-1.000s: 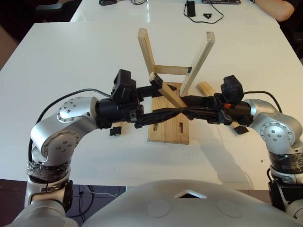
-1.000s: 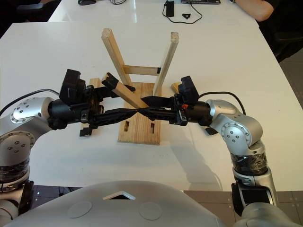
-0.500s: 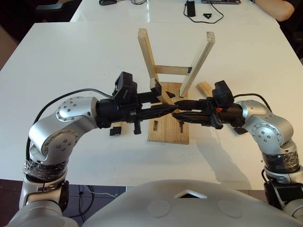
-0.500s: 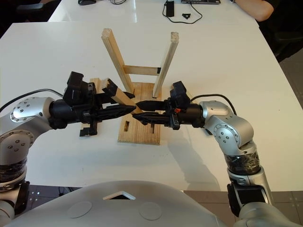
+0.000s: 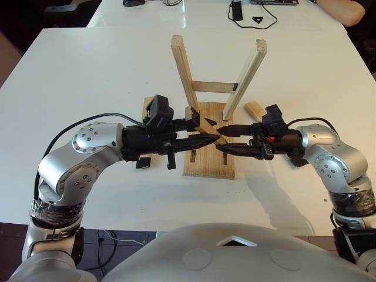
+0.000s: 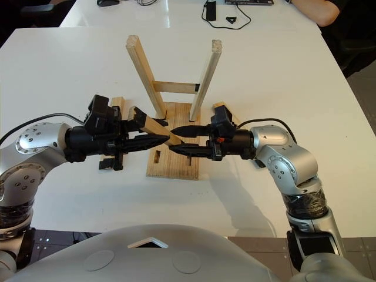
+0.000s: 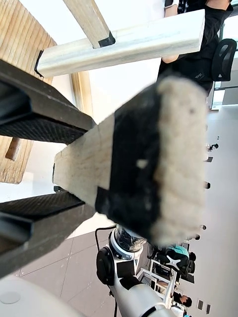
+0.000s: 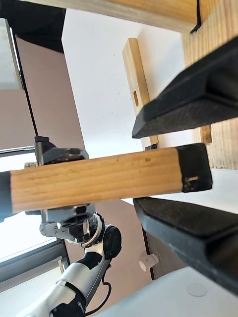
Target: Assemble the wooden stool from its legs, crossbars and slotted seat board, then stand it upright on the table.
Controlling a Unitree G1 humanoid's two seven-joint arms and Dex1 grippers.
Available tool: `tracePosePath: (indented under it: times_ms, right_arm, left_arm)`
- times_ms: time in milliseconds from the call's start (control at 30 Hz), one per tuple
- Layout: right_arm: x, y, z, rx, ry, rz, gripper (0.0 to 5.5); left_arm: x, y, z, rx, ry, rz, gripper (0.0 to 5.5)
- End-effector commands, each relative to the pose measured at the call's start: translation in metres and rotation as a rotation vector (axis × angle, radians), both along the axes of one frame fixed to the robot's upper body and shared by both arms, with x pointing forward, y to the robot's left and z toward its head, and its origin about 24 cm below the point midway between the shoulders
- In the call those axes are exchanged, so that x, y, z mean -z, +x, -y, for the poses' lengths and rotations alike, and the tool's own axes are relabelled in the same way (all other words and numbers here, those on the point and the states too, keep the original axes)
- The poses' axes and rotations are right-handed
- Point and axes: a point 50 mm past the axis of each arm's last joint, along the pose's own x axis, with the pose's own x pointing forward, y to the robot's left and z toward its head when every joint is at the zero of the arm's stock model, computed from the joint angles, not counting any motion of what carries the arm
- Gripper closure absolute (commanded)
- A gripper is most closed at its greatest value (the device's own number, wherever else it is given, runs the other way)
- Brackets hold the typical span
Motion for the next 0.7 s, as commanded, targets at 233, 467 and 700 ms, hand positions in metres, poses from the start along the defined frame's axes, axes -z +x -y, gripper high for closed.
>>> tracePosePath:
  times_ms: [233, 467, 700]
  right_arm:
    - [0.002, 0.002, 0.011, 0.112, -0.044, 0.047, 3.13]
    - [0.008, 0.001, 0.018, 0.212, -0.05, 0.043, 3.13]
    - [0.015, 0.006, 0.017, 0.262, -0.067, 0.047, 3.13]
  left_arm:
    - [0.005, 0.011, -0.055, -0.158, 0.201, 0.047, 4.2]
    - [0.015, 0.051, -0.123, -0.424, 0.484, 0.191, 4.2]
    - [0.025, 0.085, -0.139, -0.375, 0.656, 0.404, 4.2]
